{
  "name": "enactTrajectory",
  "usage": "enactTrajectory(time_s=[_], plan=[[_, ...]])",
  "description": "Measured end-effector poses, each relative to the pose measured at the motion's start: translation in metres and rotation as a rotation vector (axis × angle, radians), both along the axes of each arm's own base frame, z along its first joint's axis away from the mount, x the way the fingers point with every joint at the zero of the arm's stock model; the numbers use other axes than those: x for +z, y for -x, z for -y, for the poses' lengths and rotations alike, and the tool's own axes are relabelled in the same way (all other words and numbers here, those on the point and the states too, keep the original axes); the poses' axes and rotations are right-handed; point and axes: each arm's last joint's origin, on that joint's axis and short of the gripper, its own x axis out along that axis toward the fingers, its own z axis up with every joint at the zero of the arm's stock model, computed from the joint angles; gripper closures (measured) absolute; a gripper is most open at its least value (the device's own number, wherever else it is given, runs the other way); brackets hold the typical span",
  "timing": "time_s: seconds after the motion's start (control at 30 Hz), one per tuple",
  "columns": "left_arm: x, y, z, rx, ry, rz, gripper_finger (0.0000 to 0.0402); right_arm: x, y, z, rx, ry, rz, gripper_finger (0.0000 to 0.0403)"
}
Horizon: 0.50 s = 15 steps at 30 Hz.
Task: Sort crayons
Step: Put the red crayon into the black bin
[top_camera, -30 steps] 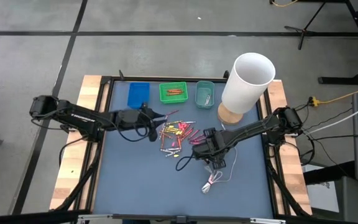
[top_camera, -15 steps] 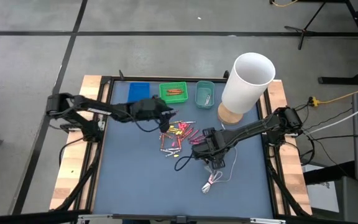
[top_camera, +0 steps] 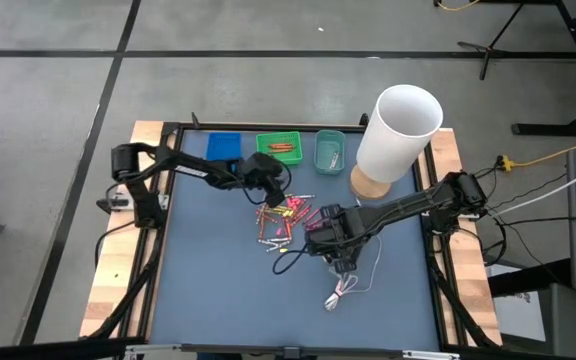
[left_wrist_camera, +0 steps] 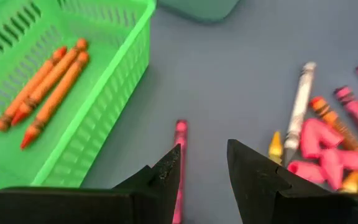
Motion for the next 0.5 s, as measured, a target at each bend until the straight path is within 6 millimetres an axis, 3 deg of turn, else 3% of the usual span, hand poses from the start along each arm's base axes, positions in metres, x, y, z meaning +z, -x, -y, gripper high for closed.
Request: enactTrajectory(time_s=[0.2,0.5], plan=[[-0.012,0.000,-0.003,0.022,-0.003,-0.039,0.0286,0.000,0.000,0.000,0.000,-0.001,0.001,0.0239],[-0.013,0.001,-0.003,0.037,-0.012,-0.068,0.0286,0.000,0.000,0.000,0.000,-0.001,0.002,0.0239]])
